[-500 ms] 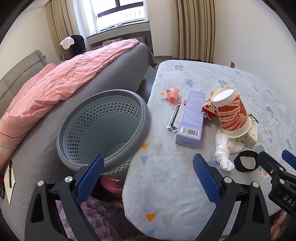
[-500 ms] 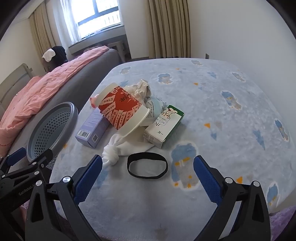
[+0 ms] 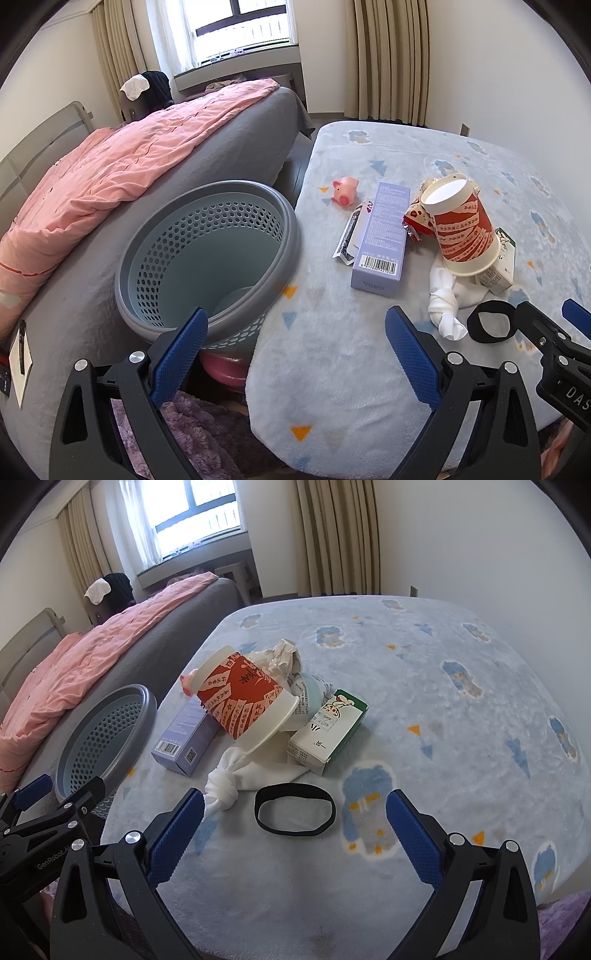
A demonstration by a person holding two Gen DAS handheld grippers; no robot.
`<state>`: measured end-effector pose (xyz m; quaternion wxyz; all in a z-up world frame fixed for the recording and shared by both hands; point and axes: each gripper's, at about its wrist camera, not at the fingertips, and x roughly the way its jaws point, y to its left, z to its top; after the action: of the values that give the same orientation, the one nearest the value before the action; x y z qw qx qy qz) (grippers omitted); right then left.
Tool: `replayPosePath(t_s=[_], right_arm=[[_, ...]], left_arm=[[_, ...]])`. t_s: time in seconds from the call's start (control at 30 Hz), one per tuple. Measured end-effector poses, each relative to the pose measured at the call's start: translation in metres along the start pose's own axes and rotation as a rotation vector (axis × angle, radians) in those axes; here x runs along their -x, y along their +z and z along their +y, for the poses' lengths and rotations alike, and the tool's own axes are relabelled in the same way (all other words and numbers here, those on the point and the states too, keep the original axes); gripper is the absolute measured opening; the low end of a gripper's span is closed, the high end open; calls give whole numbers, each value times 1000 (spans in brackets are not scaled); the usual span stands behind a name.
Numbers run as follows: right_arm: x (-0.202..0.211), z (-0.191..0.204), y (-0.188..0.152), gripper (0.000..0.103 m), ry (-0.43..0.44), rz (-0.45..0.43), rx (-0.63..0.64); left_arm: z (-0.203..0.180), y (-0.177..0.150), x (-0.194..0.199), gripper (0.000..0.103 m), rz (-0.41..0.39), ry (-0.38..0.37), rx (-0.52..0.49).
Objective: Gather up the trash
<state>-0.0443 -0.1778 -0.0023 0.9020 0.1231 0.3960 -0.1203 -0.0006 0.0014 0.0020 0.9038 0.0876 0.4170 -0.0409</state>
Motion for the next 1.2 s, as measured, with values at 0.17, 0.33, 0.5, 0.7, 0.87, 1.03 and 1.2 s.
replayPosePath(t_s=[0.17, 0.33, 0.5, 0.7, 0.87, 1.03, 1.2], right_arm=[[0, 0, 0, 97, 0, 2, 1], [0, 3, -1, 97, 6, 4, -1], [-1, 1, -1, 97, 6, 4, -2], [-1, 2, 0, 97, 8, 6, -2], [-1, 2, -1, 97, 8, 7, -1], [-2, 1, -1, 97, 10, 11, -4], [-5, -3, -2, 97, 10, 24, -12]], left_arm=[[-1, 0, -1, 92, 2, 1, 1], [-1, 0, -1, 92, 2, 1, 1], [-1, 0, -2, 92, 2, 1, 2], [-1, 0, -2, 92, 1, 1, 1], [-1, 0, -2, 92, 1, 1, 2], [-1, -1, -2, 92, 3, 4, 1], [-1, 1, -6, 92, 5, 20, 6]])
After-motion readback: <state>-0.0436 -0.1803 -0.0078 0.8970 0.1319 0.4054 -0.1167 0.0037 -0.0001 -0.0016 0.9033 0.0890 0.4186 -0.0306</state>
